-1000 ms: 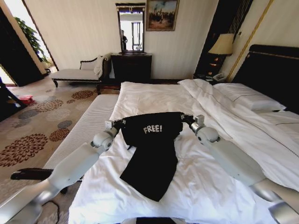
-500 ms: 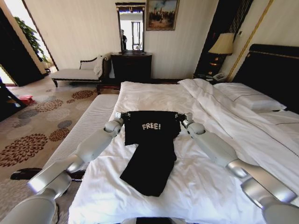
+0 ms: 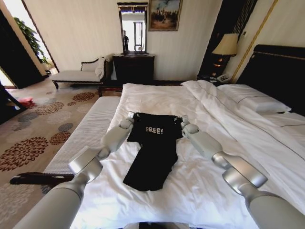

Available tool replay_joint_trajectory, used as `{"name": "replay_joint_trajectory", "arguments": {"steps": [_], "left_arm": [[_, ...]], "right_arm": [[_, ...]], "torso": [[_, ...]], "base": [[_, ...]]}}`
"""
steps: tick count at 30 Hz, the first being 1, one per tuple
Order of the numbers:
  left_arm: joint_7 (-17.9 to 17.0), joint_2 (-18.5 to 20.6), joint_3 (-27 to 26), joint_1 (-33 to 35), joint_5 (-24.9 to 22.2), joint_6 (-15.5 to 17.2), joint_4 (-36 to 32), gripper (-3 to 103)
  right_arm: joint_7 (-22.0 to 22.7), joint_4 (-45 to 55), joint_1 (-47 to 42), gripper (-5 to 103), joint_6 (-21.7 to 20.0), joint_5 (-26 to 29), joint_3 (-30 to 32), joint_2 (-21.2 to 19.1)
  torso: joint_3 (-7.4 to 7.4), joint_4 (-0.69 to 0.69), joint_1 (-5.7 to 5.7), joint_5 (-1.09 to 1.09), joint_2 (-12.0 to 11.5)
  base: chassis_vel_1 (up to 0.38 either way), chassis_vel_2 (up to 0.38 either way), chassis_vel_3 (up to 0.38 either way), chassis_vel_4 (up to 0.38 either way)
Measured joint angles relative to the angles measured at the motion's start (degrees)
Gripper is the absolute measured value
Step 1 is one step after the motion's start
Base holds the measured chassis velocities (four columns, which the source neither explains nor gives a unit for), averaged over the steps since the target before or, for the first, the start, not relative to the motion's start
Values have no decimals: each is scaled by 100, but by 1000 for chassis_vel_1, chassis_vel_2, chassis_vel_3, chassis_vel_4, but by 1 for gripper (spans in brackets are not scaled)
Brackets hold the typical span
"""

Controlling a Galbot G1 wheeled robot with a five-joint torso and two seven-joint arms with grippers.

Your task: Fold the clothes on the bed.

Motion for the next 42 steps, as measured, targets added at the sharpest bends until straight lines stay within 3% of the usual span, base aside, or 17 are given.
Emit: {"name": "replay_joint_trajectory", "arguments": {"steps": [3, 4, 5, 7, 11, 13, 15, 17, 20, 22, 29, 34, 39, 42], "left_arm": [[-65, -11, -77, 62, 43, 108, -38, 0], [-100, 4, -112, 119, 56, 213, -102, -2], [-125, 41, -137, 174, 104, 299, -173, 2], [-130, 59, -143, 195, 128, 327, -200, 2], [-184, 214, -147, 385, 241, 506, -482, 23], [-193, 231, -144, 422, 257, 530, -540, 23], [-201, 257, -110, 498, 327, 599, -653, 34], [-204, 250, -104, 522, 366, 622, -695, 39], [-245, 303, -79, 563, 464, 669, -850, 55], [-262, 339, -66, 571, 469, 677, -912, 55], [-453, 1334, 221, 796, 244, 786, -2200, 88], [-633, 1854, 183, 1071, 93, 848, -3026, 99], [-939, 2431, -201, 1686, -309, 1020, -4231, 100], [-1036, 2942, -636, 2432, -400, 1046, -5187, 100]], "right_arm": [[-12, -73, 13, 0, 3, -22, 16, 22], [-33, -64, 10, 5, -10, -26, 18, -10], [-44, -13, -8, 10, -35, -25, 23, -64], [-46, 18, -23, 10, -50, -22, 26, -93], [-120, 258, -123, 31, -196, 2, -2, -364], [-148, 317, -137, 37, -229, 10, -29, -435], [-160, 476, -172, 48, -301, 67, -76, -587], [-144, 586, -194, 48, -337, 120, -86, -658], [-65, 900, -275, 64, -404, 228, -90, -874], [-48, 976, -298, 64, -420, 262, -88, -920], [176, 1999, -729, 96, -659, 754, 208, -1405], [285, 2727, -1084, 100, -850, 1076, 530, -1653], [666, 3751, -1759, 100, -911, 1252, 1088, -1971], [1046, 4379, -2367, 100, -701, 1240, 1589, -2278]], "torso": [[-1, 1, 0, 0, 0], [0, 1, 0, -1, 0], [-1, -2, -1, -2, 0], [-1, -2, -1, -2, 1], [-1, -4, -1, 0, 1], [-1, -3, -1, 0, 0], [-1, -2, -1, -1, 1], [-1, -2, -1, 0, 0], [-1, -5, -1, -1, 1], [-1, -5, -1, 0, 1], [-1, 0, -2, -1, 1], [-1, -1, -2, -2, 1], [-2, -4, -1, 0, 1], [-2, -1, -2, -3, 1]], "base": [[0, 0, 0, 0], [0, 0, 0, 0], [0, 0, 0, 0], [0, 0, 0, 0], [0, 0, 0, 0], [0, 0, 0, 0], [0, 0, 0, 0], [0, 0, 0, 0], [0, 0, 0, 0], [0, 0, 0, 0], [0, 0, 0, 0], [0, 0, 0, 0], [0, 0, 0, 0], [0, 0, 0, 0]]}}
